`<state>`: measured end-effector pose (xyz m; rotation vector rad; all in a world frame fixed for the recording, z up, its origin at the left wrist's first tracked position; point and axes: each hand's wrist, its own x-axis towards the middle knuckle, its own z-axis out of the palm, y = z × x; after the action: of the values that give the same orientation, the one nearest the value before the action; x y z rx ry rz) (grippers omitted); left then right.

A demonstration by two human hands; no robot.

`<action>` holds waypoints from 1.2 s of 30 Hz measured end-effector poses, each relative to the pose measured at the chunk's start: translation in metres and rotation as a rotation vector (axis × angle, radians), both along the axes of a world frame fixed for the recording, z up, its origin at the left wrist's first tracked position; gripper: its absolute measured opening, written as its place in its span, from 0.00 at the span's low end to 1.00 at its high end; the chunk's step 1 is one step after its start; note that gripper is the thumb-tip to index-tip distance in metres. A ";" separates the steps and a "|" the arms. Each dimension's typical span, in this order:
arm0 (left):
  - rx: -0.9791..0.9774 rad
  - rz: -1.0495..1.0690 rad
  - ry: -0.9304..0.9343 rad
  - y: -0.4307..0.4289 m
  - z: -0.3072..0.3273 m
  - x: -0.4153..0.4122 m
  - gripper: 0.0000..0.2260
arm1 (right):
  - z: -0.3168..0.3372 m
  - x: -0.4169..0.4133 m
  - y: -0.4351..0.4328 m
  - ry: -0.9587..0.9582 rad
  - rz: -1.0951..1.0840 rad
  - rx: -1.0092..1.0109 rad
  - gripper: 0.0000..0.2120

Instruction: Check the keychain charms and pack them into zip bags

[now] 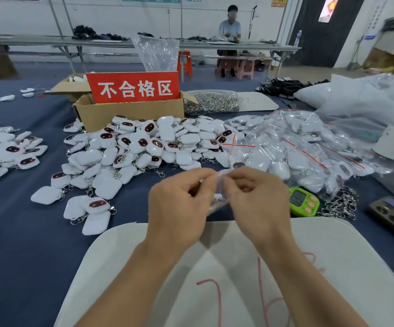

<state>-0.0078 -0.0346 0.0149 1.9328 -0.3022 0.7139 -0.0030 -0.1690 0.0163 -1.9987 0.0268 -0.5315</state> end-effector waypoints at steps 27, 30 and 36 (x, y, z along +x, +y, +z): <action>-0.675 -0.178 0.203 0.051 0.031 0.019 0.11 | 0.048 0.019 0.001 -0.125 0.213 0.604 0.13; -0.733 -0.204 0.220 0.051 0.032 0.021 0.05 | 0.043 0.020 -0.004 -0.087 0.283 0.610 0.12; -0.728 -0.198 0.300 0.046 0.023 0.024 0.11 | 0.025 0.021 -0.012 0.016 0.309 0.656 0.07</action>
<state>0.0164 0.0111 0.0382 1.2641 -0.0292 0.3237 0.0176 -0.1813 0.0409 -1.3324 -0.0873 -0.2575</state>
